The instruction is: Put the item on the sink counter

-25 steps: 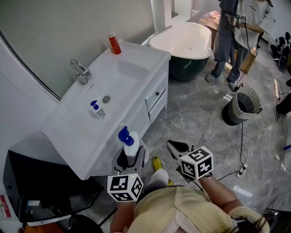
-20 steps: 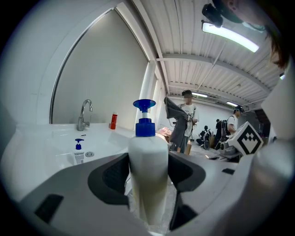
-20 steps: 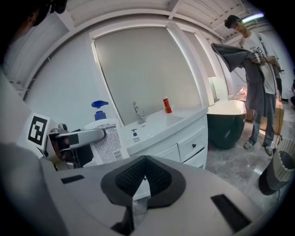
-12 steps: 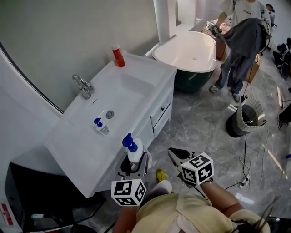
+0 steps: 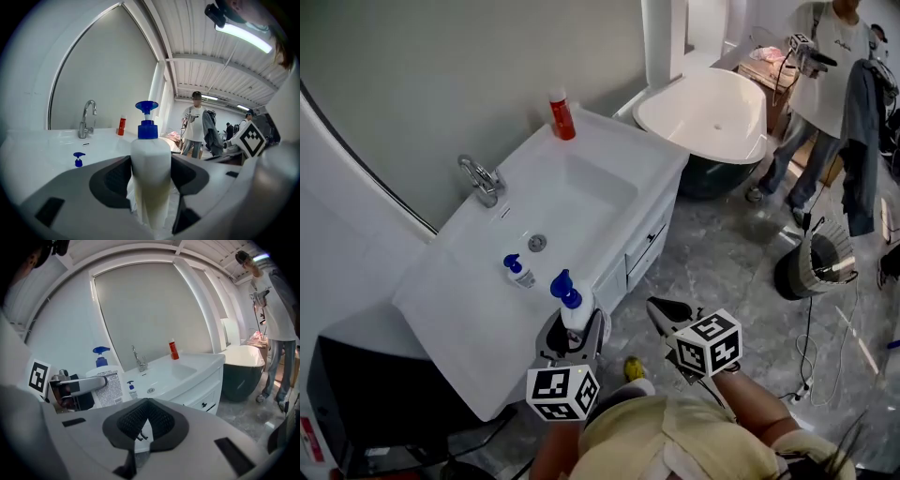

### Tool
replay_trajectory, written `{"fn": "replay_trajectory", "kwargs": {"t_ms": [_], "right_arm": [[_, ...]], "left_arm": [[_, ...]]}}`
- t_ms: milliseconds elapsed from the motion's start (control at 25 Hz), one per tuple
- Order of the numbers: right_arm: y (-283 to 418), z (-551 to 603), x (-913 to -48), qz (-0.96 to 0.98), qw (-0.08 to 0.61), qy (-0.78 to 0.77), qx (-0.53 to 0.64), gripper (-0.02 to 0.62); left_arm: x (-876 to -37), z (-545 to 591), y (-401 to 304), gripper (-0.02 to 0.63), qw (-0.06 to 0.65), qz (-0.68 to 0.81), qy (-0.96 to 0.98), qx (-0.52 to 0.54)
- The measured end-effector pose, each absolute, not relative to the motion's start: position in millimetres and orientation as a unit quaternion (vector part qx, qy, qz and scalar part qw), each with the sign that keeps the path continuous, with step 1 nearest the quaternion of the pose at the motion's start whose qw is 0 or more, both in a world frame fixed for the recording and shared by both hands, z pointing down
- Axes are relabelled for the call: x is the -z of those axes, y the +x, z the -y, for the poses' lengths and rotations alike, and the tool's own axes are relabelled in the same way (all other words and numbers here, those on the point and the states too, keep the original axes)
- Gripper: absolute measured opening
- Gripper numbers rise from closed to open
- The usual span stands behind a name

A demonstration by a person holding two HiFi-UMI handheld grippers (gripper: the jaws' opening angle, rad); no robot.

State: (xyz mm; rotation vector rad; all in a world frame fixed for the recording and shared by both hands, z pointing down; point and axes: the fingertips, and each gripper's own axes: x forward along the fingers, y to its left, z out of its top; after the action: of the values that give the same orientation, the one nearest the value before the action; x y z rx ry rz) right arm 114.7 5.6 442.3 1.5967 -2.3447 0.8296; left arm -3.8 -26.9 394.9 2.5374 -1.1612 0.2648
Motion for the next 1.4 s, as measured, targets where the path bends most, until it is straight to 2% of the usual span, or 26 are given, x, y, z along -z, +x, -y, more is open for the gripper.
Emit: {"fn": "replay_trajectory", "kwargs": {"t_ms": [1400], "right_arm": [[44, 126, -446, 0.837, 0.124, 0.46, -0.269, 0.021]], "left_arm": [[-398, 128, -85, 0.279, 0.189, 0.496, 0.846, -0.056]]}}
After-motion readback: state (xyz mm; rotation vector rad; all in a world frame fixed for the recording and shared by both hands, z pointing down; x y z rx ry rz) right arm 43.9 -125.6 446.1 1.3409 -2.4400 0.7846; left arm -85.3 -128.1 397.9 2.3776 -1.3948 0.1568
